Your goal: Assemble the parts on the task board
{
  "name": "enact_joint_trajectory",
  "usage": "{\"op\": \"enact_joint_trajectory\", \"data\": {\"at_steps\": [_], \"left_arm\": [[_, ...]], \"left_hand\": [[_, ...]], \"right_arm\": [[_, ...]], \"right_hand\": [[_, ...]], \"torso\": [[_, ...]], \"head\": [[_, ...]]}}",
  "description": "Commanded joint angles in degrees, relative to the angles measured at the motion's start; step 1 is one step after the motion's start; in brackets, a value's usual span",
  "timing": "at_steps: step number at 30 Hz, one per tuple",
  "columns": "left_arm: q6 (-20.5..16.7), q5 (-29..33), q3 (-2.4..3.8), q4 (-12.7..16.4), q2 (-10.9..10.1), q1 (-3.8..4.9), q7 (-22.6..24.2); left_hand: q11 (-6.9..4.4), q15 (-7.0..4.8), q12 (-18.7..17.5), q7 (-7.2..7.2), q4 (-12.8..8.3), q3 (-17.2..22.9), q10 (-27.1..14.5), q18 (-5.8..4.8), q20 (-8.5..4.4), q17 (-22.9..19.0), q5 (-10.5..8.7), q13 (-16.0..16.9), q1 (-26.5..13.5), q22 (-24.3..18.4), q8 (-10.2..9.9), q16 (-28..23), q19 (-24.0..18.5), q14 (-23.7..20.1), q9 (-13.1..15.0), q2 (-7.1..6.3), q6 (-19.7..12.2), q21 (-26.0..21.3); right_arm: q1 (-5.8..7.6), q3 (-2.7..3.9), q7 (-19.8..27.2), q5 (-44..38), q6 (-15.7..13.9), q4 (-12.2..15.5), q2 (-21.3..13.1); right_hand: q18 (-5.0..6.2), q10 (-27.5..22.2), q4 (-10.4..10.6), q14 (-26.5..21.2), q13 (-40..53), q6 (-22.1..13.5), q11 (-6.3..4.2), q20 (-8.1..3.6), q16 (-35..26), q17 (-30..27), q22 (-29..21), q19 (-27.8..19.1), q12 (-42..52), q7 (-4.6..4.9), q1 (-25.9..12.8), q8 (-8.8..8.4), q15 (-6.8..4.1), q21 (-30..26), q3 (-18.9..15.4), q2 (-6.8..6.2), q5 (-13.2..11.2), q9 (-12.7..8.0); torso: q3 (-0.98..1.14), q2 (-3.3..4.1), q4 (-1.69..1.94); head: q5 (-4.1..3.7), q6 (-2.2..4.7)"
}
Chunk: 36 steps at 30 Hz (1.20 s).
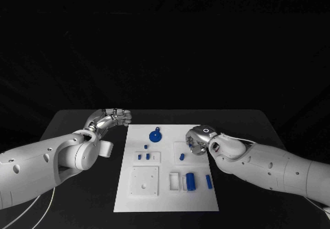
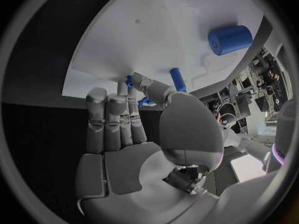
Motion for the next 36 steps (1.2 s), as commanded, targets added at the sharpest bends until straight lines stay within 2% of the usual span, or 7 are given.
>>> {"op": "enact_joint_trajectory", "data": {"at_steps": [1, 14, 20, 24, 30, 34, 36], "left_arm": [[0.4, 0.3, 0.06, -0.1, 0.2, 0.07, 0.7], [0.2, 0.4, 0.06, -0.7, 0.2, 0.07, 0.8], [0.1, 0.5, 0.06, -0.9, 0.1, 0.07, 0.8], [0.0, 0.6, 0.05, -1.1, 0.3, 0.07, 0.7], [-0.2, 0.9, 0.04, -1.4, 0.8, 0.06, 0.8], [-0.4, 1.2, 0.04, -1.5, 1.0, 0.06, 0.8], [-0.4, 1.6, 0.04, -1.7, 1.1, 0.06, 0.8]], "left_hand": [[0.23, 0.32, 0.1, 0.16, 0.0, -0.4, 0.0, 0.72, 0.54, 0.1, -0.06, -0.1, 0.0, 0.1, 0.3, -0.3, 0.0, 0.2, -0.1, 0.32, -0.2, -0.4], [0.25, 0.35, 0.1, 0.15, 0.1, -0.5, 0.0, 0.78, 0.59, 0.1, -0.07, -0.2, -0.1, 0.1, 0.3, -0.4, 0.0, 0.2, -0.1, 0.33, -0.2, -0.4], [0.25, 0.36, 0.1, 0.15, 0.1, -0.5, 0.0, 0.81, 0.60, 0.1, -0.07, -0.2, -0.1, 0.1, 0.3, -0.5, 0.0, 0.2, -0.1, 0.33, -0.2, -0.4], [0.25, 0.37, 0.1, 0.15, 0.1, -0.5, 0.0, 0.83, 0.61, 0.2, -0.07, -0.2, -0.1, 0.2, 0.3, -0.5, 0.0, 0.2, -0.1, 0.33, -0.2, -0.4], [0.26, 0.38, 0.1, 0.15, 0.1, -0.5, 0.0, 0.85, 0.63, 0.2, -0.07, -0.2, -0.1, 0.2, 0.4, -0.6, 0.0, 0.2, -0.1, 0.36, -0.2, -0.5], [0.26, 0.39, 0.1, 0.14, 0.1, -0.5, 0.0, 0.87, 0.64, 0.2, -0.06, -0.2, -0.1, 0.2, 0.4, -0.6, 0.0, 0.2, -0.1, 0.39, -0.2, -0.5], [0.26, 0.40, 0.1, 0.14, 0.1, -0.5, 0.0, 0.89, 0.65, 0.2, -0.07, -0.2, -0.1, 0.2, 0.4, -0.6, 0.0, 0.2, -0.1, 0.40, -0.2, -0.5]], "right_arm": [[-0.08, 0.00, 0.3, 0.3, -2.3, 0.7, -0.4], [-0.03, 1.88, 1.0, 2.1, -3.1, 3.1, -2.8], [0.01, 2.79, 1.9, 4.5, -3.3, 6.1, -4.3], [0.01, 3.36, 3.1, 6.8, -4.8, 9.1, -4.6], [0.00, 3.55, 3.9, 8.3, -5.3, 12.7, -4.0], [-0.03, 3.55, 4.1, 8.3, -4.8, 14.0, -2.5], [-0.06, 3.55, 4.2, 8.0, -3.6, 14.1, -1.2]], "right_hand": [[3.96, 3.7, 0.0, 0.1, 0.2, 0.5, 0.37, -0.54, 0.2, -0.1, 1.1, 0.1, 0.1, -0.01, -0.2, 0.22, -0.38, 0.2, 0.5, 0.33, -0.2, 0.1], [3.96, 3.9, 0.0, 0.3, 0.3, 0.7, 0.28, -0.69, 0.2, -0.1, 1.1, 0.3, 0.0, -0.09, -0.3, 0.24, -0.47, 0.4, 0.8, 0.11, -0.2, 0.1], [3.96, 4.0, 0.0, 0.3, 0.4, 0.8, 0.26, -0.72, 0.2, -0.1, 1.1, 0.3, 0.0, -0.11, -0.4, 0.24, -0.49, 0.4, 0.8, 0.04, -0.2, 0.1], [3.96, 4.0, 0.1, 0.3, 0.4, 0.8, 0.26, -0.74, 0.2, -0.1, 1.1, 0.4, 0.0, -0.11, -0.4, 0.23, -0.49, 0.4, 0.9, 0.04, -0.2, 0.1], [3.96, 4.0, 0.1, 0.3, 0.4, 0.8, 0.26, -0.77, 0.2, -0.1, 1.1, 0.4, -0.1, -0.11, -0.4, 0.19, -0.50, 0.4, 0.9, 0.08, -0.1, 0.1], [3.96, 4.0, 0.1, 0.3, 0.4, 0.8, 0.26, -0.78, 0.1, -0.1, 1.1, 0.4, -0.1, -0.10, -0.4, 0.17, -0.49, 0.4, 1.0, 0.10, 0.0, 0.1], [3.96, 3.9, 0.1, 0.3, 0.4, 0.8, 0.27, -0.79, 0.1, -0.1, 1.1, 0.4, -0.2, -0.09, -0.4, 0.14, -0.49, 0.4, 1.0, 0.13, 0.0, 0.1]], "torso": [[0.05, 0.00, 0.00], [-0.02, -0.04, -0.10], [0.00, -0.04, -0.18], [-0.02, -0.09, -0.18], [-0.08, -0.13, 0.02], [-0.17, -0.10, 0.03], [-0.13, -0.07, 0.00]], "head": [[0.07, 0.05], [0.36, 0.28], [0.56, 0.48], [0.84, 0.73], [1.60, 1.14], [2.72, 1.22], [3.33, 1.20]]}}
